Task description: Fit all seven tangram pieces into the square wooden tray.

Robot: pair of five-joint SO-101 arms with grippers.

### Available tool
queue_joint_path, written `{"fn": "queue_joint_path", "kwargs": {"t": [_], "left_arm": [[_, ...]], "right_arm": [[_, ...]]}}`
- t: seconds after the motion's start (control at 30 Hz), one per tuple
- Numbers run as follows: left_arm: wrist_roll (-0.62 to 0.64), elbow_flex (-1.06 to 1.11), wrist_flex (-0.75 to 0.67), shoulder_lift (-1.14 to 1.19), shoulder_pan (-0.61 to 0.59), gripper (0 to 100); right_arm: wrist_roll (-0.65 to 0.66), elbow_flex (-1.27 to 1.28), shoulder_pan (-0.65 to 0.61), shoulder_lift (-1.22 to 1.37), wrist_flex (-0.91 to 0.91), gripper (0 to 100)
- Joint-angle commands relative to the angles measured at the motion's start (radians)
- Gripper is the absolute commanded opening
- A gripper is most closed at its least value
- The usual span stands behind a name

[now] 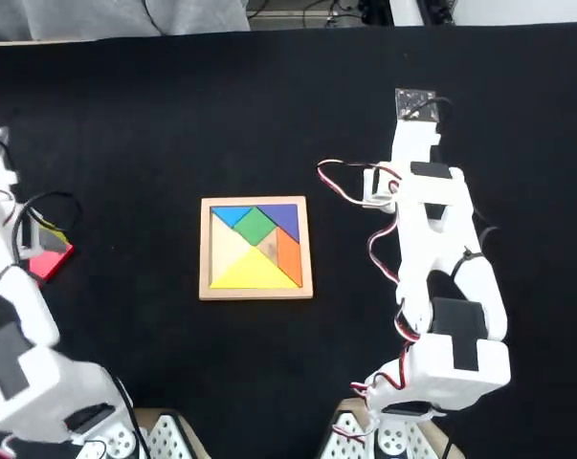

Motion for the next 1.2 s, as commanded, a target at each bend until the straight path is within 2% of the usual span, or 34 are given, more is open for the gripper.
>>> {"fn": "queue_joint_path", "kwargs": {"t": [0.0, 0.07, 0.2, 0.4, 0.5, 0.7, 0.9, 1.07, 1.17], "left_arm": [[-0.071, -0.036, -0.028, 0.121, 0.019, 29], [-0.123, -0.047, -0.044, 0.152, 0.030, 29], [-0.098, -0.061, -0.123, 0.180, 0.027, 29], [-0.094, -0.062, -0.138, 0.172, 0.030, 29], [-0.086, -0.110, -0.074, 0.132, 0.024, 29], [0.037, -0.209, 0.114, 0.057, -0.015, 29], [0.066, -0.216, 0.106, 0.084, -0.005, 29], [0.115, -0.217, 0.107, 0.181, 0.007, 43], [0.110, -0.239, 0.077, 0.252, 0.002, 43]], "right_arm": [[0.009, -0.005, -0.002, -0.051, -0.014, 4.7], [0.009, -0.005, -0.002, -0.051, -0.014, 4.7], [0.009, -0.005, -0.002, -0.051, -0.014, 4.7], [0.009, -0.013, -0.002, -0.027, -0.015, 4.7], [0.046, -0.031, -0.002, 0.007, -0.028, 4.7], [0.054, -0.054, -0.002, 0.027, -0.021, 4.7], [0.054, -0.051, -0.002, 0.027, -0.020, 4.7], [0.054, -0.051, -0.002, 0.028, -0.020, 4.7], [0.054, -0.051, -0.002, 0.028, -0.020, 4.7]]}}
